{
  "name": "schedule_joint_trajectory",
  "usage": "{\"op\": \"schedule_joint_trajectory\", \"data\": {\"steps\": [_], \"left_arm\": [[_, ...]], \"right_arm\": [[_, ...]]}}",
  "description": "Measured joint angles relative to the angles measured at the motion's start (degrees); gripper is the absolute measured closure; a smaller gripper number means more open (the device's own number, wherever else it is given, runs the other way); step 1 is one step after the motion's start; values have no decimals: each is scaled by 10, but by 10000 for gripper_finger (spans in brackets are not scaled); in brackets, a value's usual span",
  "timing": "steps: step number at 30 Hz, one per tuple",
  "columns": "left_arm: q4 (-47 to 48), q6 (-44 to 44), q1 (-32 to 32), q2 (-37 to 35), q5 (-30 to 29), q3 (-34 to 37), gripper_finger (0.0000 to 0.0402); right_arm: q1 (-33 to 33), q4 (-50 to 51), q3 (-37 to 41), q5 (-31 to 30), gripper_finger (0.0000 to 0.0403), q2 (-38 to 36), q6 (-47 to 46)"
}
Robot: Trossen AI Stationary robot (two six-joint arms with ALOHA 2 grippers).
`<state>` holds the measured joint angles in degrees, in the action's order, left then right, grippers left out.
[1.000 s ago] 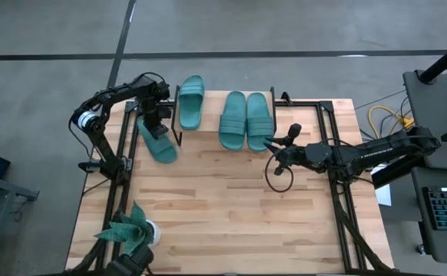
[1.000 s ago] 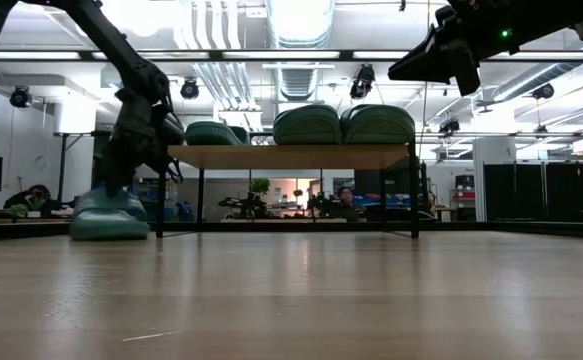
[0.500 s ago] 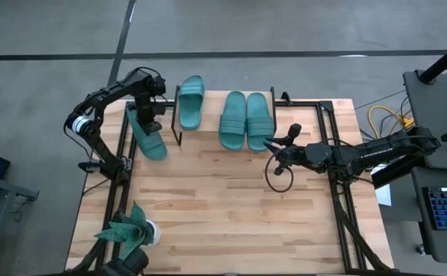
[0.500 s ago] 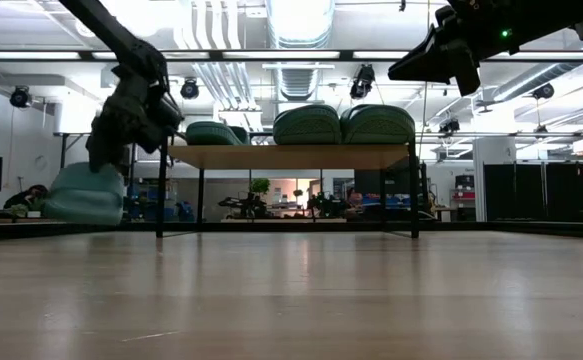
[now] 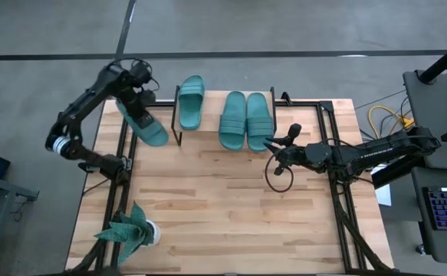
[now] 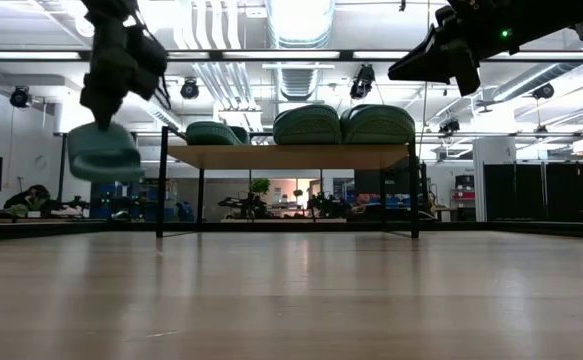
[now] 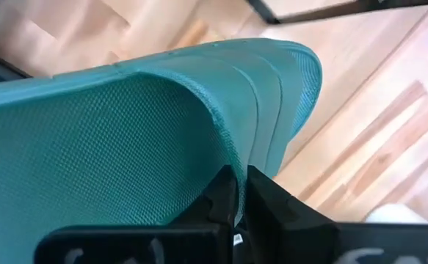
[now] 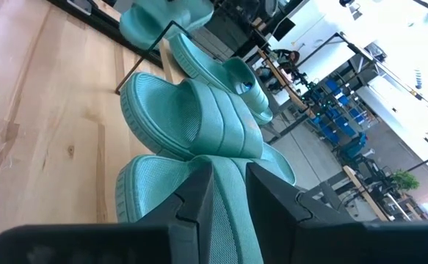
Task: Pick and place slides into the shelf
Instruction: Put the green slide on the shelf
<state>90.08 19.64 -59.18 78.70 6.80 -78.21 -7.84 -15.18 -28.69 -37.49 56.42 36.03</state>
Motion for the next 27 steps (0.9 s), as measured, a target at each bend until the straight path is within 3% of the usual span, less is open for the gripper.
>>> {"op": "schedule_joint_trajectory", "data": {"steps": [10,27], "left_arm": [[0,2,0,-77,-16,-59,401],[0,3,1,-113,-24,-176,401]], "right_arm": [[0,0,0,0,321,0,0],[0,0,0,0,325,0,0]]}}
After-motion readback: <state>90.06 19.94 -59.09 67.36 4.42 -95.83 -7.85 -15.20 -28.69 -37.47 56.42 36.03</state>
